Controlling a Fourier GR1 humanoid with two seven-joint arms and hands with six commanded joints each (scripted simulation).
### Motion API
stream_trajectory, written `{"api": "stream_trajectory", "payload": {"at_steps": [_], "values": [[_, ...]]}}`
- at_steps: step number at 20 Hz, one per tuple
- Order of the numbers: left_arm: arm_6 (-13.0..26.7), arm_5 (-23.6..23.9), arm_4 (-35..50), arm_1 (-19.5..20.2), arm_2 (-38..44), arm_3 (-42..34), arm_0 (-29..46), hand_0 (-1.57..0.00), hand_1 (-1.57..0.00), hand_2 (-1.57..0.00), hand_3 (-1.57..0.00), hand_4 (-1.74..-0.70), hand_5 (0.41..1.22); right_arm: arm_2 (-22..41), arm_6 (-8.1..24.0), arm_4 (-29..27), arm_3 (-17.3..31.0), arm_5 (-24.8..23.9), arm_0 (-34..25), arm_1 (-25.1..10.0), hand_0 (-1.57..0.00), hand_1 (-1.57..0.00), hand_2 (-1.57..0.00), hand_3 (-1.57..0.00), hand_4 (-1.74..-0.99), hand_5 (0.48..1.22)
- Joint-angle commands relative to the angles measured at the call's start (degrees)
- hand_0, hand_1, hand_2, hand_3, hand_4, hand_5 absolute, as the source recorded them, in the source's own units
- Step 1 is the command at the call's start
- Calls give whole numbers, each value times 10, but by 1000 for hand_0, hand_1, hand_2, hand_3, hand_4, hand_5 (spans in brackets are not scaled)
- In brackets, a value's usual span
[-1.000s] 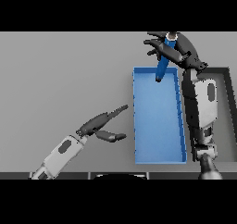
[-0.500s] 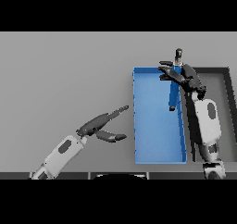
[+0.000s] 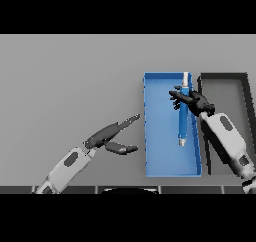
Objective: Pick up the blue pipe and place it into the blue bin.
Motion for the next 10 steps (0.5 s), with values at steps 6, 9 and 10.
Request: {"api": "stream_trajectory", "payload": {"at_steps": [6, 9, 10], "values": [[-16, 0, 1, 6, 1, -5, 8, 1, 1, 1, 1, -830, 475, 95, 0, 27, -58, 47, -30, -61, -196, -185, -178, -107, -1199, 967], [1, 2, 7, 4, 6, -6, -1, 1, 1, 1, 1, -831, 471, 107, -3, 47, -53, 59, -32, -67, -123, -94, -91, -55, -1189, 880], [1, 3, 4, 2, 0, -8, 6, 1, 1, 1, 1, -832, 471, 106, -1, 45, -56, 57, -35, -64, -98, -75, -72, -43, -1188, 861]]}}
